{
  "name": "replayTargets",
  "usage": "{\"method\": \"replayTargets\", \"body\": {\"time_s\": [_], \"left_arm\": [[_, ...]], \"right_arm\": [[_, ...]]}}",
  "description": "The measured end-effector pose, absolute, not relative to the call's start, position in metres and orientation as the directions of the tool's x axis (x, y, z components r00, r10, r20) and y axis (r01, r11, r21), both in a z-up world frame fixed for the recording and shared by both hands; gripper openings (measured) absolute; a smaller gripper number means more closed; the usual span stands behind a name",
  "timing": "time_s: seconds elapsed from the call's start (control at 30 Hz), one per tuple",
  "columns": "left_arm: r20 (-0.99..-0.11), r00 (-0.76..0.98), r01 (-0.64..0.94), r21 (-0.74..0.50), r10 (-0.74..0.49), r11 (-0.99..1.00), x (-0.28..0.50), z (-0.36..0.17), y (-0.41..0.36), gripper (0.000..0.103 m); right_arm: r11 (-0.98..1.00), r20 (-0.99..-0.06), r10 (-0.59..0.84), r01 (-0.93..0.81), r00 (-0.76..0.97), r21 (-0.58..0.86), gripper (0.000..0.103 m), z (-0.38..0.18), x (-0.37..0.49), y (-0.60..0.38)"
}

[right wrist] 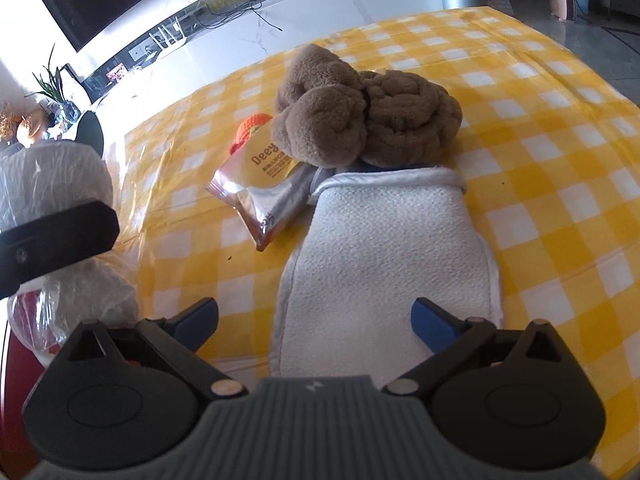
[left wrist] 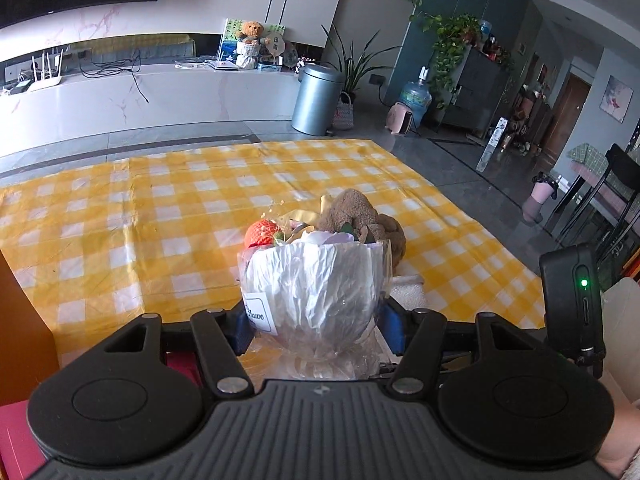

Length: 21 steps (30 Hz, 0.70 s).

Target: Organize soft objects

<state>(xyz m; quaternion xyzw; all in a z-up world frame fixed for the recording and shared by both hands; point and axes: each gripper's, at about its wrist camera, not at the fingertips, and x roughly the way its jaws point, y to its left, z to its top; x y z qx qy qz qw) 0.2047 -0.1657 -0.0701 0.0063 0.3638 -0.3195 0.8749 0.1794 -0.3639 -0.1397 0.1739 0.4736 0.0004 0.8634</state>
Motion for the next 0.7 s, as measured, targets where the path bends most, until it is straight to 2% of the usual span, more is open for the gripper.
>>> {"method": "replayTargets", "body": {"time_s": [0.13, 0.23, 0.33, 0.43, 0.47, 0.5, 0.7], "left_arm": [[-0.656, 0.531, 0.582, -0.179, -0.537, 0.793, 0.197, -0.072, -0.171, 0.070], [-0.635, 0.531, 0.576, -0.216, -0.561, 0.789, 0.197, -0.072, -0.164, 0.068], [-0.622, 0.535, 0.568, -0.237, -0.572, 0.788, 0.197, -0.072, -0.160, 0.069], [-0.636, 0.537, 0.575, -0.206, -0.555, 0.792, 0.196, -0.072, -0.165, 0.070], [-0.639, 0.531, 0.580, -0.205, -0.556, 0.789, 0.196, -0.072, -0.165, 0.070], [-0.641, 0.529, 0.581, -0.203, -0.556, 0.788, 0.196, -0.072, -0.166, 0.070], [-0.644, 0.529, 0.582, -0.199, -0.553, 0.788, 0.197, -0.073, -0.166, 0.070]], "right_arm": [[0.983, -0.867, 0.090, 0.098, 0.490, 0.157, 0.101, -0.142, 0.182, -0.343], [0.998, -0.883, -0.002, 0.053, 0.469, 0.026, 0.100, -0.147, 0.184, -0.323], [0.999, -0.878, -0.021, 0.049, 0.478, 0.002, 0.095, -0.147, 0.183, -0.322], [0.994, -0.856, -0.062, 0.110, 0.513, -0.006, 0.064, -0.141, 0.176, -0.333], [0.989, -0.847, -0.100, 0.144, 0.522, -0.028, 0.037, -0.139, 0.174, -0.338], [0.983, -0.842, -0.127, 0.182, 0.524, -0.035, 0.022, -0.139, 0.172, -0.344], [0.968, -0.839, -0.064, 0.237, 0.540, 0.078, 0.018, -0.138, 0.170, -0.365]]}}
